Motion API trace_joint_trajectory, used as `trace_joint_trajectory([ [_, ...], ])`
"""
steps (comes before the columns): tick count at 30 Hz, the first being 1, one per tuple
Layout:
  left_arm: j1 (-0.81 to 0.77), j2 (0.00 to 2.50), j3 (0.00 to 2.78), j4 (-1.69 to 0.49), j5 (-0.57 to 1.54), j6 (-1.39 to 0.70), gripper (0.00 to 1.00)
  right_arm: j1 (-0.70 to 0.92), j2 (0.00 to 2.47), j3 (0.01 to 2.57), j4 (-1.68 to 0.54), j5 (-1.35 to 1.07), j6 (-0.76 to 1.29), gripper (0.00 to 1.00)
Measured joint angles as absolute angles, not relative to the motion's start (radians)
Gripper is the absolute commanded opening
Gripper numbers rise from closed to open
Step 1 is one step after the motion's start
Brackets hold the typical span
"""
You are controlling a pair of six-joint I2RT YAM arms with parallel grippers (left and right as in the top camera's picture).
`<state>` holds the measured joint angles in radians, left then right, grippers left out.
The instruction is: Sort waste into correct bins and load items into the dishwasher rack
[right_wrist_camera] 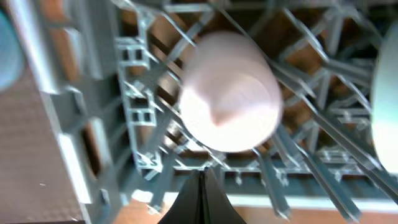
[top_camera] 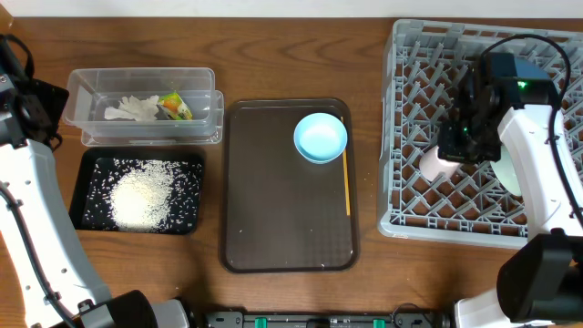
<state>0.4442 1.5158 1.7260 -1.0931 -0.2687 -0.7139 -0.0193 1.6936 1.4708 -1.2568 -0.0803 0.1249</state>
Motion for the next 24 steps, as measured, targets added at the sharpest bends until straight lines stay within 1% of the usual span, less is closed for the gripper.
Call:
trace_joint_trajectory([
  [1, 0.444, 1.516, 1.726, -1.093, -0.269, -0.714, 0.95, -0.014, 1.693, 1.471, -1.235, -0.108, 0.124, 0.07],
  [2, 0.444, 1.516, 1.726, -1.093, -0.269, -0.714, 0.95, -0.007, 1.693, 1.471, -1.213, -0.137, 0.125, 0.13],
  [4, 0.444, 1.516, 1.726, -1.093, -0.269, -0.714, 0.95, 0.017, 1.693, 1.472, -1.161, -0.216, 0.124, 0.37],
  [5, 0.444, 1.516, 1.726, -1.093, -0.269, -0.714, 0.95, 0.028, 1.693, 1.472, -1.148, -0.239, 0.129, 0.6],
  [7, 0.444, 1.516, 1.726, -1.093, -0.269, -0.714, 0.95, 0.063, 1.693, 1.472, -1.137, -0.28, 0.123, 0.88],
  [8, 0.444, 1.516, 1.726, -1.093, -0.269, -0.714, 0.95, 0.074, 1.693, 1.472, -1.137, -0.29, 0.123, 0.95],
  [9, 0.444, 1.516, 1.726, -1.093, -0.269, -0.714, 0.95, 0.094, 1.693, 1.471, -1.136, -0.296, 0.123, 0.99],
  [16, 0.444, 1.516, 1.726, -1.093, -0.269, -0.714, 0.95, 0.184, 1.693, 1.428, -1.104, -0.24, 0.183, 0.99],
  [18, 0.444, 1.516, 1.726, -1.093, -0.269, -0.714, 0.95, 0.201, 1.693, 1.404, -1.081, -0.224, 0.206, 0.95],
  [20, 0.444, 1.516, 1.726, -1.093, -0.269, -0.714, 0.95, 0.214, 1.693, 1.382, -1.057, -0.212, 0.223, 0.86],
  [24, 0.444, 1.516, 1.726, -1.093, -0.269, -0.714, 0.95, 0.229, 1.693, 1.338, -1.005, -0.2, 0.26, 0.5],
])
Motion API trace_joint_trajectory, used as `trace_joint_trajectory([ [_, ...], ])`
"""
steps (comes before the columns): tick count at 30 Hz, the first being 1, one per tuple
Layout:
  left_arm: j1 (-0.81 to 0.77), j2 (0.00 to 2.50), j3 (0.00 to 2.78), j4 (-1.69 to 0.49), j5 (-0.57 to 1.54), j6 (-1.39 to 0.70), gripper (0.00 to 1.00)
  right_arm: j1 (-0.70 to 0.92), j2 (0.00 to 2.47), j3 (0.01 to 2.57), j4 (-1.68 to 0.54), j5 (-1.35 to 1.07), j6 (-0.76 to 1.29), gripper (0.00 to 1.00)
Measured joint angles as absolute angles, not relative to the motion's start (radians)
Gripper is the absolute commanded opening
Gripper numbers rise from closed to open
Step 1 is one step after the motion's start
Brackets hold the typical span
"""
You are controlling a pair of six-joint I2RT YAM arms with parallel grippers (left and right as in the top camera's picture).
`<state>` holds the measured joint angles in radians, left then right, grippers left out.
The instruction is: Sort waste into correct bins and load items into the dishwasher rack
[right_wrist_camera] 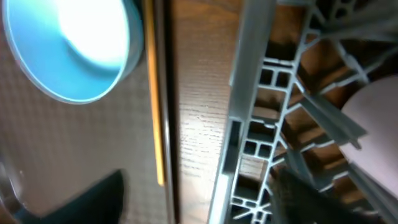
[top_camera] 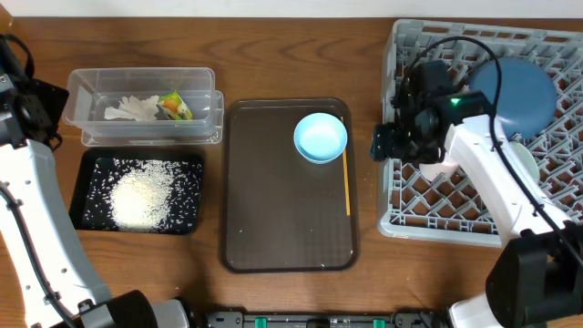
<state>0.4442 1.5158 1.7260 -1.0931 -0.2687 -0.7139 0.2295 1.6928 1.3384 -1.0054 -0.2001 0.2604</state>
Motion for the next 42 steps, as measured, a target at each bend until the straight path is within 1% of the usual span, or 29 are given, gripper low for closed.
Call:
trace_joint_trajectory([
  [2, 0.444, 1.516, 1.726, -1.093, -0.269, -0.714, 0.95, 0.235, 1.693, 1.312, -0.98, -0.194, 0.281, 0.32],
  [3, 0.444, 1.516, 1.726, -1.093, -0.269, -0.714, 0.95, 0.239, 1.693, 1.298, -0.969, -0.191, 0.291, 0.29],
  [4, 0.444, 1.516, 1.726, -1.093, -0.269, -0.714, 0.95, 0.241, 1.693, 1.283, -0.958, -0.184, 0.303, 0.29],
  [6, 0.444, 1.516, 1.726, -1.093, -0.269, -0.714, 0.95, 0.242, 1.693, 1.258, -0.942, -0.172, 0.323, 0.33],
  [10, 0.444, 1.516, 1.726, -1.093, -0.269, -0.714, 0.95, 0.245, 1.693, 1.209, -0.927, -0.16, 0.342, 0.34],
  [12, 0.444, 1.516, 1.726, -1.093, -0.269, -0.714, 0.95, 0.249, 1.693, 1.193, -0.927, -0.158, 0.346, 0.29],
  [13, 0.444, 1.516, 1.726, -1.093, -0.269, -0.714, 0.95, 0.252, 1.693, 1.189, -0.928, -0.157, 0.347, 0.23],
  [14, 0.444, 1.516, 1.726, -1.093, -0.269, -0.714, 0.95, 0.254, 1.693, 1.188, -0.933, -0.157, 0.35, 0.2],
  [20, 0.444, 1.516, 1.726, -1.093, -0.269, -0.714, 0.95, 0.269, 1.693, 1.188, -1.0, -0.156, 0.353, 0.15],
  [25, 0.444, 1.516, 1.726, -1.093, -0.269, -0.714, 0.95, 0.272, 1.693, 1.188, -1.059, -0.154, 0.34, 0.01],
  [29, 0.444, 1.516, 1.726, -1.093, -0.269, -0.714, 0.95, 0.274, 1.687, 1.188, -1.129, -0.099, 0.318, 0.01],
  [34, 0.444, 1.516, 1.726, -1.093, -0.269, -0.714, 0.95, 0.274, 1.687, 1.188, -1.15, -0.062, 0.305, 0.01],
  [42, 0.444, 1.516, 1.726, -1.093, -0.269, -0.714, 0.95, 0.274, 1.687, 1.19, -1.218, -0.029, 0.292, 0.06],
])
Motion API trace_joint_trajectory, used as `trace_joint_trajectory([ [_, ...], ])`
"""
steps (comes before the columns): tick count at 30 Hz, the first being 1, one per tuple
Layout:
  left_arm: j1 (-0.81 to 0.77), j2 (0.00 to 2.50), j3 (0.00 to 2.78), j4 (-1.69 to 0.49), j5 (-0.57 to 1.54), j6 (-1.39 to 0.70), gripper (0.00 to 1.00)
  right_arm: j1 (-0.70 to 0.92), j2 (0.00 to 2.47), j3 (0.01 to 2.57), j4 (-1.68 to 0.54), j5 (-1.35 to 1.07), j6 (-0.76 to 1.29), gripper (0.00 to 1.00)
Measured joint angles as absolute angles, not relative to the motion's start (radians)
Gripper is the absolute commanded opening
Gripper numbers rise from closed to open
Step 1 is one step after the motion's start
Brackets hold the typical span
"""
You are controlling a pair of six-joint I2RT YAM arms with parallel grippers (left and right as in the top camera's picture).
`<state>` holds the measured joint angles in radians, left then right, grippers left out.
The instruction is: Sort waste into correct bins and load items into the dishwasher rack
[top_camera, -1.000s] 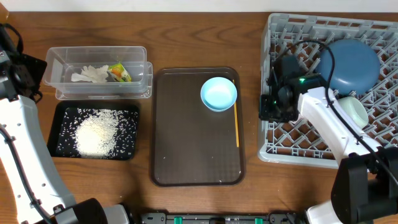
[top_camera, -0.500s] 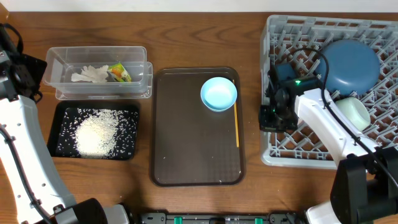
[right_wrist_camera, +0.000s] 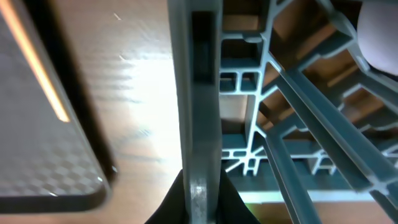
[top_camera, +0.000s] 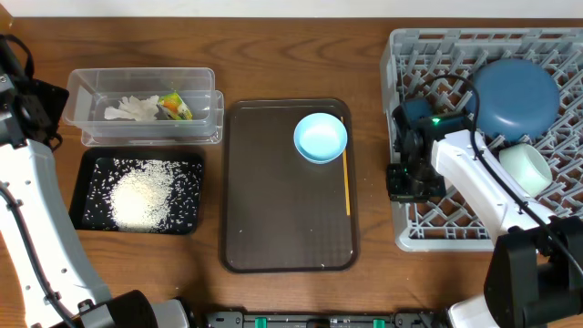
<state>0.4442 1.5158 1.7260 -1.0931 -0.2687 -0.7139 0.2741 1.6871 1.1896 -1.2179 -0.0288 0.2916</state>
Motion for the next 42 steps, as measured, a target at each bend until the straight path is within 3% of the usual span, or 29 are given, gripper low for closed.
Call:
trace_joint_trajectory([
  [3, 0.444, 1.516, 1.726, -1.093, -0.269, -0.714, 0.95, 0.274, 1.684, 1.189, -1.269, -0.01, 0.283, 0.17],
  [12, 0.444, 1.516, 1.726, -1.093, -0.269, -0.714, 0.95, 0.273, 1.555, 1.192, -1.252, -0.057, 0.284, 0.3],
  [14, 0.444, 1.516, 1.726, -1.093, -0.269, -0.714, 0.95, 0.273, 1.539, 1.2, -1.234, -0.082, 0.288, 0.42],
  [16, 0.444, 1.516, 1.726, -1.093, -0.269, -0.714, 0.95, 0.273, 1.528, 1.222, -1.208, -0.119, 0.282, 0.86],
  [17, 0.444, 1.516, 1.726, -1.093, -0.269, -0.714, 0.95, 0.273, 1.522, 1.236, -1.19, -0.138, 0.277, 0.99],
  [24, 0.444, 1.516, 1.726, -1.093, -0.269, -0.714, 0.95, 0.289, 1.498, 1.354, -0.836, -0.494, 0.124, 0.98],
  [28, 0.444, 1.516, 1.726, -1.093, -0.269, -0.714, 0.95, 0.332, 1.498, 1.36, -0.512, -0.665, 0.097, 0.93],
  [31, 0.444, 1.516, 1.726, -1.093, -0.269, -0.714, 0.95, 0.363, 1.499, 1.367, -0.39, -0.674, 0.139, 0.86],
  [36, 0.444, 1.516, 1.726, -1.093, -0.269, -0.714, 0.95, 0.43, 1.559, 1.386, -0.43, -0.553, 0.179, 0.87],
  [42, 0.444, 1.516, 1.726, -1.093, -0.268, -0.714, 0.95, 0.498, 1.773, 1.551, -0.731, -0.377, 0.139, 0.87],
])
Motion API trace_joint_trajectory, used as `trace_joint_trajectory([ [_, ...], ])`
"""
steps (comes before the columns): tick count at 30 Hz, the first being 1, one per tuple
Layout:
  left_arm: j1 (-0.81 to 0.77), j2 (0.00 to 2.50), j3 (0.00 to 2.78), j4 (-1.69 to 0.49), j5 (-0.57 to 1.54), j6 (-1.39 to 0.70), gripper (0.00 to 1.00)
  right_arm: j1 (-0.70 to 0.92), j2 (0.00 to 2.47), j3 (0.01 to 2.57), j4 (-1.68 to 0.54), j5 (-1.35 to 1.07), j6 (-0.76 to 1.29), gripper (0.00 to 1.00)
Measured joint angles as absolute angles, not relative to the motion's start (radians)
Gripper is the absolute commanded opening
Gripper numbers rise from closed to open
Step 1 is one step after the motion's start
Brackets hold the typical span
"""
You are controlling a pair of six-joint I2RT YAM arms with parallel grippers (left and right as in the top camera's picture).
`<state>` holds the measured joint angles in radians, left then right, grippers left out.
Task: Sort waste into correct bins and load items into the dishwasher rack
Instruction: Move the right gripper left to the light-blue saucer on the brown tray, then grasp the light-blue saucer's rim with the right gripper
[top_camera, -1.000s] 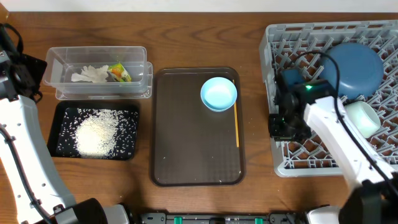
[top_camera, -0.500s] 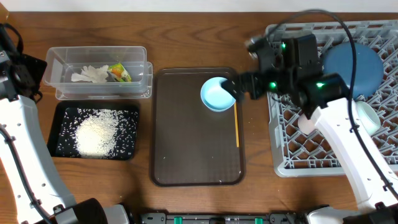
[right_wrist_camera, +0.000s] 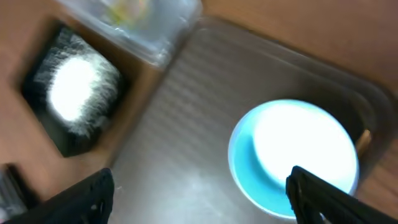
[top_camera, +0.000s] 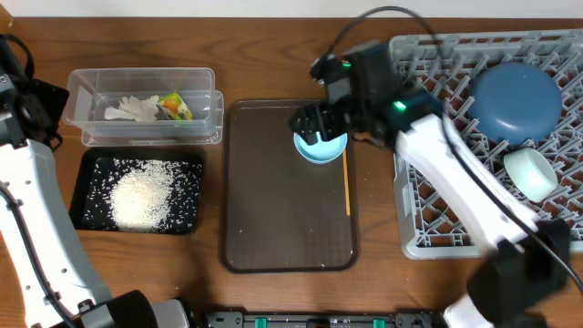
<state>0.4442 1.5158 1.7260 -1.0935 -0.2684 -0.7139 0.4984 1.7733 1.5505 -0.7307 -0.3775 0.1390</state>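
Observation:
A light blue bowl (top_camera: pixel 322 151) (right_wrist_camera: pixel 292 155) sits at the back right of the brown tray (top_camera: pixel 282 210). A thin yellow stick (top_camera: pixel 346 187) lies along the tray's right edge. My right gripper (top_camera: pixel 317 128) (right_wrist_camera: pixel 202 199) hangs open over the bowl's left side, with one fingertip (right_wrist_camera: pixel 93 193) over bare tray and the other at the bowl's rim. The grey dishwasher rack (top_camera: pixel 428 232) at the right holds a dark blue bowl (top_camera: pixel 515 91) and a pale cup (top_camera: pixel 531 173). My left gripper is out of view.
A clear bin (top_camera: pixel 141 105) (right_wrist_camera: pixel 149 18) with paper and wrapper scraps stands at the back left. In front of it a black bin (top_camera: pixel 137 191) (right_wrist_camera: pixel 74 99) holds rice. My left arm (top_camera: pixel 27 182) runs along the left edge.
My right gripper was shut on the rack's left wall near its front. Now it is open over the tray at the light blue bowl.
My right gripper hung shut over a pale cup inside the rack. Then it stood open at the rack's left edge. After that it was shut on the rack's left wall, and the rack stood farther right. Now it is open above the light blue bowl.

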Motion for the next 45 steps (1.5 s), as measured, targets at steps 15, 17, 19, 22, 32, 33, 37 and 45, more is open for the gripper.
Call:
trace_joint_trajectory([
  [15, 0.444, 1.516, 1.726, -1.093, -0.269, -0.714, 0.95, 0.669, 2.196, 1.951, -1.103, 0.021, 0.078, 0.75],
  [17, 0.444, 1.516, 1.726, -1.093, -0.269, -0.714, 0.95, 0.68, 2.242, 1.95, -1.126, 0.054, 0.098, 0.67],
  [19, 0.444, 1.516, 1.726, -1.093, -0.269, -0.714, 0.95, 0.684, 2.275, 1.95, -1.138, 0.065, 0.11, 0.57],
  [22, 0.444, 1.516, 1.726, -1.093, -0.269, -0.714, 0.95, 0.685, 2.302, 1.95, -1.142, 0.057, 0.126, 0.46],
  [32, 0.444, 1.516, 1.726, -1.093, -0.269, -0.714, 0.95, 0.685, 2.305, 1.95, -1.14, 0.031, 0.189, 0.2],
  [33, 0.444, 1.516, 1.726, -1.093, -0.269, -0.714, 0.95, 0.685, 2.305, 1.95, -1.14, 0.03, 0.197, 0.15],
  [37, 0.444, 1.516, 1.726, -1.093, -0.269, -0.714, 0.95, 0.685, 2.305, 1.95, -1.141, 0.027, 0.204, 0.07],
  [45, 0.444, 1.516, 1.726, -1.093, -0.269, -0.714, 0.95, 0.701, 2.305, 1.95, -1.141, 0.04, 0.208, 0.01],
])
